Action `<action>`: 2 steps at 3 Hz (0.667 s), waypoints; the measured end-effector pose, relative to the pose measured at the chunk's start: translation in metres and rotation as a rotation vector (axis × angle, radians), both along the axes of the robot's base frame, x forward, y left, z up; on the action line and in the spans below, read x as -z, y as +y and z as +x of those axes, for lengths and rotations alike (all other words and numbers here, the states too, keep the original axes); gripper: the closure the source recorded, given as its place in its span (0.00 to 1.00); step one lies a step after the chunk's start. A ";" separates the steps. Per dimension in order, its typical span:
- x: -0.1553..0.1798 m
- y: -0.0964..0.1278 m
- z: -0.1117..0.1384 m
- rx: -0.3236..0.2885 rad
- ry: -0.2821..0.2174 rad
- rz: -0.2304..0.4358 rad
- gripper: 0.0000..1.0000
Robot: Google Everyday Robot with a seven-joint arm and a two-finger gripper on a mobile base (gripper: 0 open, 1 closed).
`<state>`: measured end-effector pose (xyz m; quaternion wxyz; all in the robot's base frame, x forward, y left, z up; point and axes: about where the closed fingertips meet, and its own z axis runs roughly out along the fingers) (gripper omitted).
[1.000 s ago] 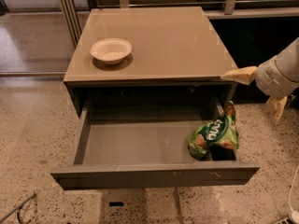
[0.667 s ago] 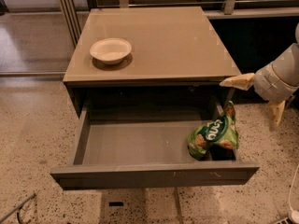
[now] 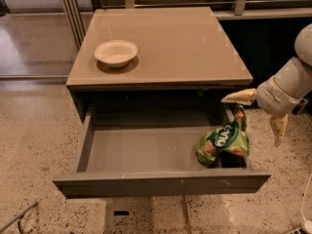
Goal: Pick green rice chip bag from top drawer and place on counter
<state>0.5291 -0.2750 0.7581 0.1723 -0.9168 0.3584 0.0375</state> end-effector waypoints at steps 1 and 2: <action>0.014 0.010 -0.002 -0.040 0.032 0.022 0.15; 0.026 0.016 0.000 -0.067 0.049 0.035 0.24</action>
Offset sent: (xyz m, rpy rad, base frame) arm 0.0019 0.0208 -0.0340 0.0480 0.0663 0.0987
